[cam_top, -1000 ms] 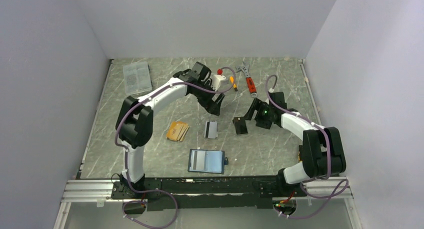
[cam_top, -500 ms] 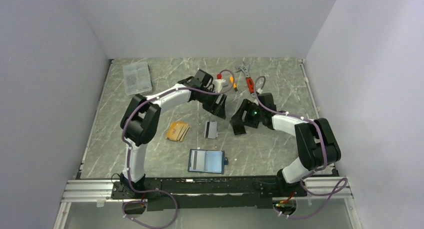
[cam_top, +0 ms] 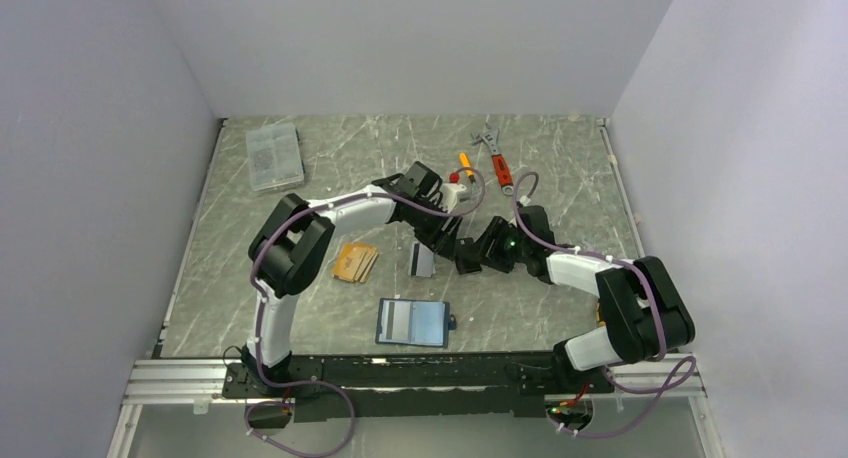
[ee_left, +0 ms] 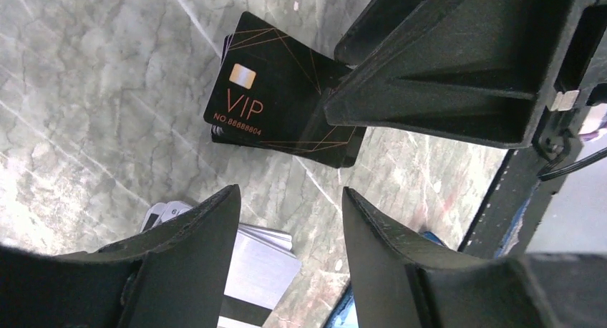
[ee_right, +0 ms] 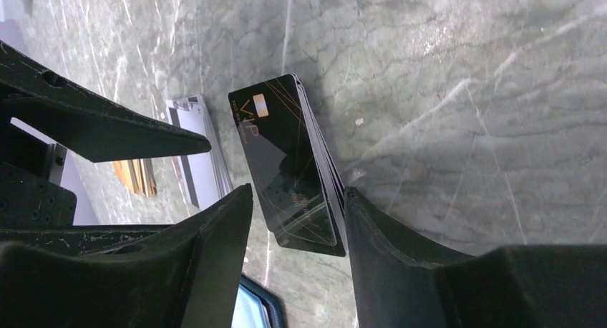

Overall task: Put the credit cards into the card holder
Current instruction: Pick up the credit card from the center of the board.

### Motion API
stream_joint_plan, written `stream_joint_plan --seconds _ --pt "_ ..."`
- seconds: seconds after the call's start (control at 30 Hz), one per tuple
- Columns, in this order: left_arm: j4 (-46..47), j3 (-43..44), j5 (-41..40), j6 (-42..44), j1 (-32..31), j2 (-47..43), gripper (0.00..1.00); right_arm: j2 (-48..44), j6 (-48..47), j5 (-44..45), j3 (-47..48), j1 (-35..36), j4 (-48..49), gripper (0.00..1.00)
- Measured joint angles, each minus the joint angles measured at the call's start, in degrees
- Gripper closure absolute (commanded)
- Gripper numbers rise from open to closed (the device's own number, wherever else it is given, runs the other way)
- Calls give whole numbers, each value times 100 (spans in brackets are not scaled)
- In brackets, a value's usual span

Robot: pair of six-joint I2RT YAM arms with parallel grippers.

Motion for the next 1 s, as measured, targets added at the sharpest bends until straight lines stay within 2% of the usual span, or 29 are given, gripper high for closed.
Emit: stream_joint_plan --seconds 0.27,0.5,0.77,1.0 --pt "-15 271 -767 750 -247 2 44 -68 190 -9 -179 -4 85 58" --pt "-22 306 -1471 1349 -461 61 45 -59 278 -55 -260 -15 168 59" --pt "-15 378 -1659 1580 -581 267 46 2 181 -328 -201 -455 61 57" --pt "-13 444 -1742 1646 -638 293 47 393 101 -490 90 -498 155 59"
